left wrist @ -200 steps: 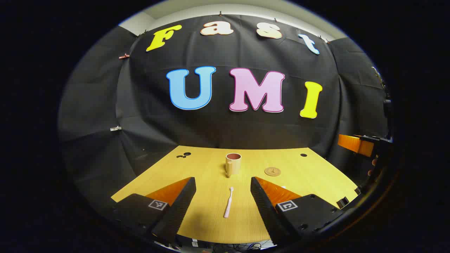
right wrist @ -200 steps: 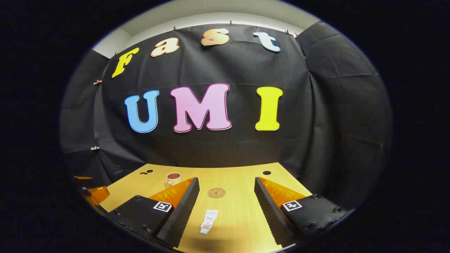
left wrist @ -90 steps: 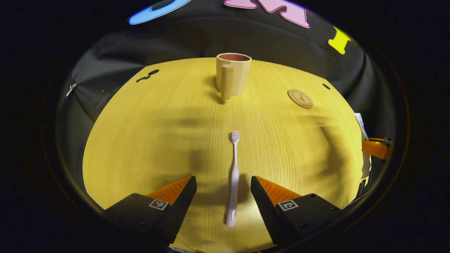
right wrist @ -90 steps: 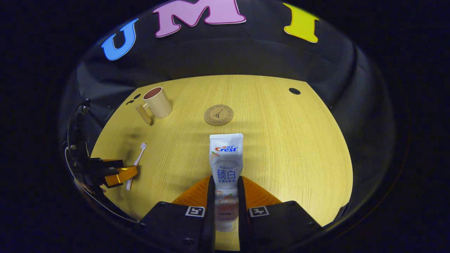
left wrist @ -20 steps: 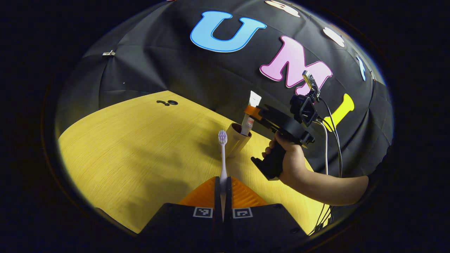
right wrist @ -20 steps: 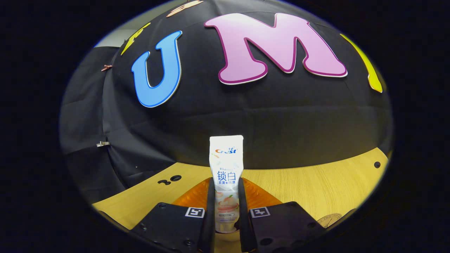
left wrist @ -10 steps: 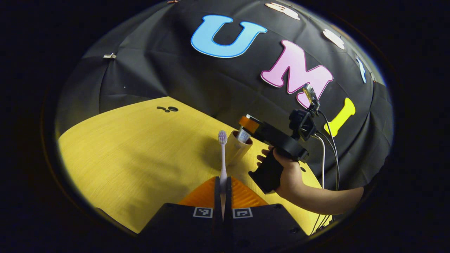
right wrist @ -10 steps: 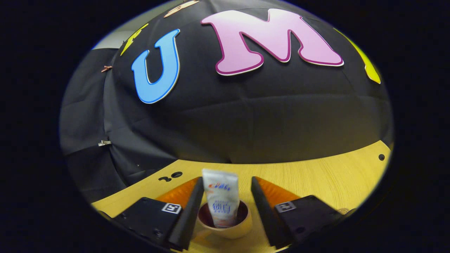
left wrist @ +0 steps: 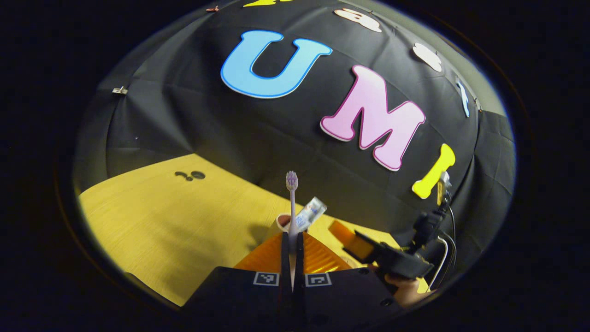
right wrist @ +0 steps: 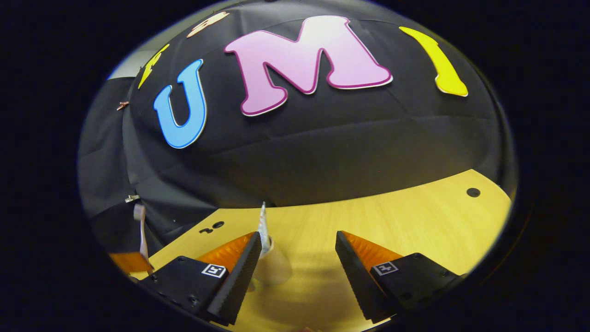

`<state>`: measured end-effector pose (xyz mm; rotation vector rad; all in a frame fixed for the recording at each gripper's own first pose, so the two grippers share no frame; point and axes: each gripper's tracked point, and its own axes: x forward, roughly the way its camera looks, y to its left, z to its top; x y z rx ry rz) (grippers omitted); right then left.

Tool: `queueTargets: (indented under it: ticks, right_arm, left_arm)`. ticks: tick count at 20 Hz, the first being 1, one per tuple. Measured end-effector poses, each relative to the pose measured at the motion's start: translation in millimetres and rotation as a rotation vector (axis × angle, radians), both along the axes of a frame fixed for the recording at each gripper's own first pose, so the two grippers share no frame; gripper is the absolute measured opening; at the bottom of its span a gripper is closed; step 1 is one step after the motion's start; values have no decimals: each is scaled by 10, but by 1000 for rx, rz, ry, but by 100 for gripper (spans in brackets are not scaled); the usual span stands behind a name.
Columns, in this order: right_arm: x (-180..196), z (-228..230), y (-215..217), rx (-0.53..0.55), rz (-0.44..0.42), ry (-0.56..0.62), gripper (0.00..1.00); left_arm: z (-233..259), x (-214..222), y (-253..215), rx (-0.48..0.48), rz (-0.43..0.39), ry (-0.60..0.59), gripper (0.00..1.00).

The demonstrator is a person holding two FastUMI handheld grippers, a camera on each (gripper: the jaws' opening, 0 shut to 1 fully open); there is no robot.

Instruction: Put the toothbrush and toothpaste on the desktop into the cup, then pick up the cup and place it on the coaster on the desktop.

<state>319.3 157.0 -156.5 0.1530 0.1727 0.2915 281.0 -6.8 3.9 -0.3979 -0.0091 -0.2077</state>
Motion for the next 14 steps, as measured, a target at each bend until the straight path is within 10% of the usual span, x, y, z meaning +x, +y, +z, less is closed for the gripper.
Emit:
queueTargets:
  ticks: [14]
  right_arm:
    - [-433, -366, -706, -42, -83, 91, 98]
  left_arm:
    - [803, 1051, -208, 117, -39, -255, 6]
